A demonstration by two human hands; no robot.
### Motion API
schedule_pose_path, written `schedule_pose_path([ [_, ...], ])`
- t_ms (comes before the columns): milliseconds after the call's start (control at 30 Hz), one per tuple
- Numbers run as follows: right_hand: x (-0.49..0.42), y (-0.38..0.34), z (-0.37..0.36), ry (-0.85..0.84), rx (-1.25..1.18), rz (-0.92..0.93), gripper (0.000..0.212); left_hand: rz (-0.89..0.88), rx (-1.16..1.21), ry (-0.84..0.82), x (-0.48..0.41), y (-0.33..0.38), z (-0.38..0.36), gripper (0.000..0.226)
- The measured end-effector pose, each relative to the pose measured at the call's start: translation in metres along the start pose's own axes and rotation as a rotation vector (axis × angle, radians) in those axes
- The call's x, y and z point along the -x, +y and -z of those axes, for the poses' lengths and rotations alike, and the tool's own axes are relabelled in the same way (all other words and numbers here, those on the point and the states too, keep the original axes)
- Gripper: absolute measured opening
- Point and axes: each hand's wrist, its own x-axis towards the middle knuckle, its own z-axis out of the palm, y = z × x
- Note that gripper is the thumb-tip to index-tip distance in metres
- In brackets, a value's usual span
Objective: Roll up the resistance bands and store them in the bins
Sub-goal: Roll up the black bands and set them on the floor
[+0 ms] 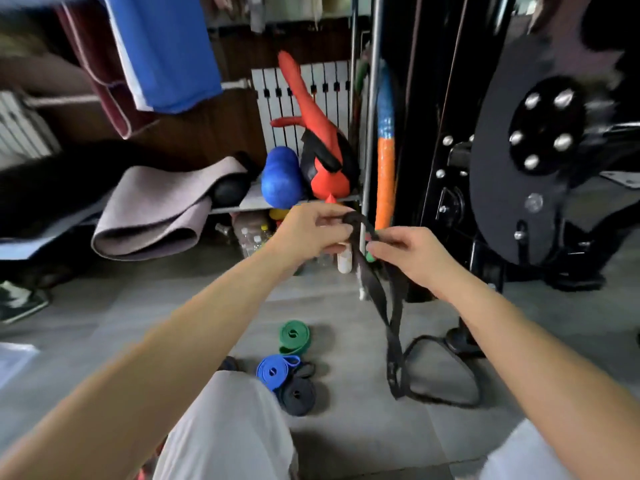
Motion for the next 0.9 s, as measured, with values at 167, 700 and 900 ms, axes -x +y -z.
schedule_pose_path([
  [167, 0.031, -0.018, -0.02, -0.147, 0.062, 0.004, 0.026, -0.056, 0.349, 0.126, 0.032, 0.048, 0.0, 0.021],
  [700, 0.039, -0.074, 0.005, -0.048, 0.074, 0.005, 0.025, -0.229, 0.455, 0.254, 0.062, 0.09, 0.065, 0.016],
  [900, 0.043, -0.06, -0.03, -0.058, -0.105, 0.029, 0.051, -0.097, 0.243, 0.079, 0.068, 0.048, 0.027, 0.023],
])
